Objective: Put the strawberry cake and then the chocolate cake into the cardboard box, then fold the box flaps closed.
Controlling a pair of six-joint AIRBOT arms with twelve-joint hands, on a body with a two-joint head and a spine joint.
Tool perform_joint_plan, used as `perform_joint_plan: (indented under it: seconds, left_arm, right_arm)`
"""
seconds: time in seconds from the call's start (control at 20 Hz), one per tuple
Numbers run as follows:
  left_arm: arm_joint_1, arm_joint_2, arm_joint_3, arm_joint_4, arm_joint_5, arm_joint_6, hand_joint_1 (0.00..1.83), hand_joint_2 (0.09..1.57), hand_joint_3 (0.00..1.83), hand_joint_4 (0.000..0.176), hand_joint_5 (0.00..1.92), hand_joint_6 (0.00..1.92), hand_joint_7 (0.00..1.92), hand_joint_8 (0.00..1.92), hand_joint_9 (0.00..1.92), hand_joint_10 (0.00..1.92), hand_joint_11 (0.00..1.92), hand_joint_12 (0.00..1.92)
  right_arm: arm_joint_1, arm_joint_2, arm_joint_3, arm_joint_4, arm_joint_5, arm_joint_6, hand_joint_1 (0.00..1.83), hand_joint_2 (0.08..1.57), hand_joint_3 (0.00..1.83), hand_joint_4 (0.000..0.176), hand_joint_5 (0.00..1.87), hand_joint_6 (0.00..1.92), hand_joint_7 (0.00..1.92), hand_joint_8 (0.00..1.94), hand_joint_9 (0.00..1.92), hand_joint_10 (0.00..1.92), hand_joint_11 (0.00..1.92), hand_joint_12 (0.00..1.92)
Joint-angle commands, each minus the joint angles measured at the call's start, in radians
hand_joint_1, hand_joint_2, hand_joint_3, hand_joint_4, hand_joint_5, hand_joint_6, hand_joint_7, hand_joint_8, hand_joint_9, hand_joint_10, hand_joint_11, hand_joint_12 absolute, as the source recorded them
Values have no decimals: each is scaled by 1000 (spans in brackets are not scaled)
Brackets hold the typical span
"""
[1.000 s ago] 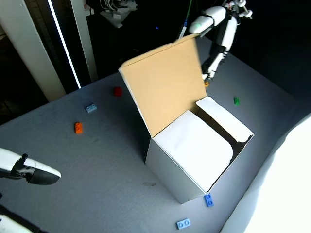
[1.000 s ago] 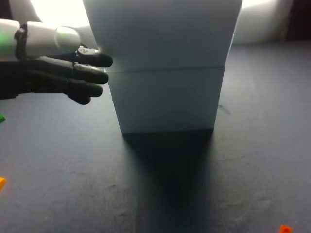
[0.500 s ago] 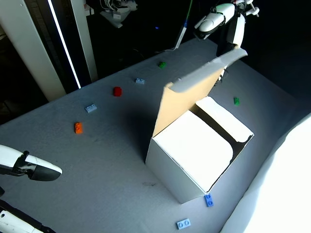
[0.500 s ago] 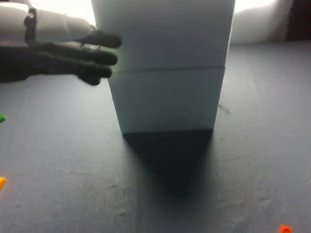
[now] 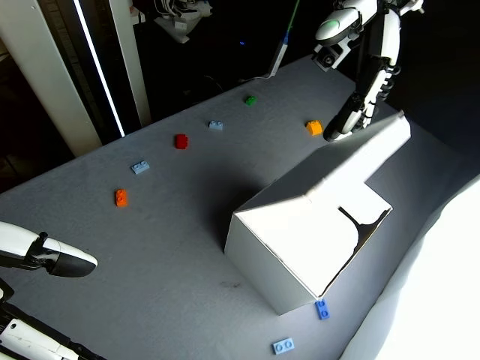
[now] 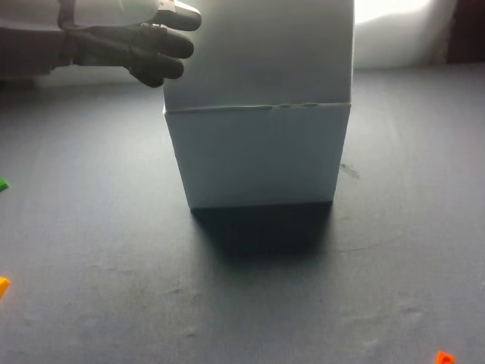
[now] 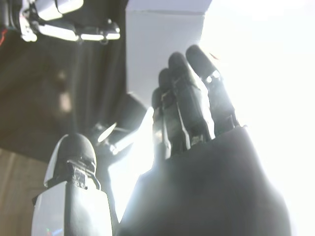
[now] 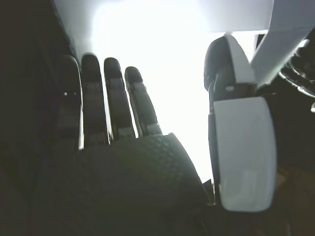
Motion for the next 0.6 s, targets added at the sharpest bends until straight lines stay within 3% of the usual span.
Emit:
perform_joint_plan:
  seconds: [0.0,0.55]
  left_arm:
    - [-21,1,9,-65,9,-4,359,1121,0,33,308,0,428,1,481,3,129,980]
    - [-5,-103,78,-113,-53,164,394,1121,0,25,332,8,425,4,477,5,128,981]
  right_arm:
    - [7,12,3,5,123,8,528,1071,0,0,149,0,268,1,240,260,0,1163]
    - [0,8,3,0,125,8,520,1075,0,0,149,5,273,3,237,270,0,1175]
